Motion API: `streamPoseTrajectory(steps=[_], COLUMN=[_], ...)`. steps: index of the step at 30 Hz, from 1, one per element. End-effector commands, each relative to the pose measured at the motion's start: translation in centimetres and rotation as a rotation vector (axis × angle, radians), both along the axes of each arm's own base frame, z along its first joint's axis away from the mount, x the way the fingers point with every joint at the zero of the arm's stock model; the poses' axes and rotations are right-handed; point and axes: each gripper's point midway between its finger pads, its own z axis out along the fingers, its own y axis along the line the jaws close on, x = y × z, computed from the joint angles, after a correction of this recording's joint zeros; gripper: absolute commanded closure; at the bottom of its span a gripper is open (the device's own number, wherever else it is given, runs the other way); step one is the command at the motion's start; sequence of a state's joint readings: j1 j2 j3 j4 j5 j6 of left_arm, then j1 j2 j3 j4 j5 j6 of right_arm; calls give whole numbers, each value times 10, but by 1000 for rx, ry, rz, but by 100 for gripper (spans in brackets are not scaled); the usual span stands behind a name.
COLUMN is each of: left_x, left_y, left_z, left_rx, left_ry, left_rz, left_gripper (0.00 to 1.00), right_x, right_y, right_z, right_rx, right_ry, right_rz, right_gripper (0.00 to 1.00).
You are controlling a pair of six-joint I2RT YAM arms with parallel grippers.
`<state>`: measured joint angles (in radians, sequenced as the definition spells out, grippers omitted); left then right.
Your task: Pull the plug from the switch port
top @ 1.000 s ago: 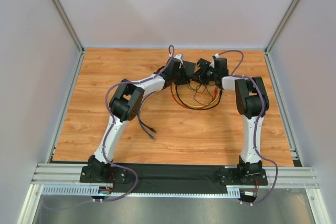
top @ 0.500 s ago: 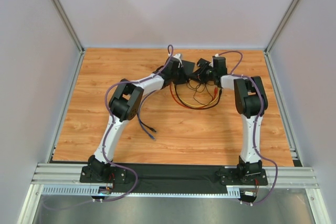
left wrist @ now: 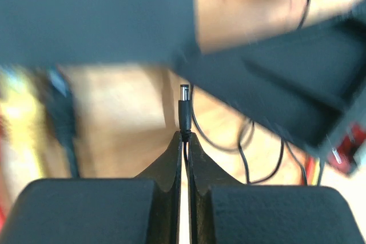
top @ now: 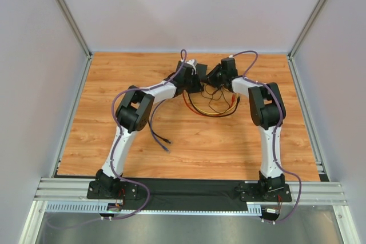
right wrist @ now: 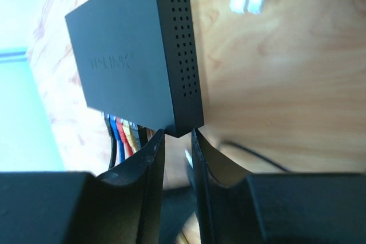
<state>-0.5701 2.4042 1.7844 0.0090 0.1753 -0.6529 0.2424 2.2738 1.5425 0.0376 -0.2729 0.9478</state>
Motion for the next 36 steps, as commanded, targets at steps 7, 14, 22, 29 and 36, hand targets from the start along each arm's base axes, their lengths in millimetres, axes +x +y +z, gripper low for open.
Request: streamPoseTrajectory(steps=[7, 14, 22, 29, 36], left_x=[-47, -41, -40, -37, -34], left_y=[-8, 7, -4, -23, -40], left_z=[19, 37, 52, 74, 80], left_rx=[-7, 11, -31, -89, -111], left_ry=[42, -27, -74, -116, -140], left_rz=[-121, -102, -163, -256, -369], left_gripper=[100, 100, 100, 100, 100], right_x=[10, 16, 0, -34, -49], right_y=[-22, -14, -43, -84, -79], right_z=[-52, -11, 50, 78, 68], right_rx=[-161, -141, -258, -516, -576], right_ry=[107, -65, -167, -98, -15], right_rz=[-117, -21, 45, 83, 261], right_gripper=[75, 64, 40, 23, 9])
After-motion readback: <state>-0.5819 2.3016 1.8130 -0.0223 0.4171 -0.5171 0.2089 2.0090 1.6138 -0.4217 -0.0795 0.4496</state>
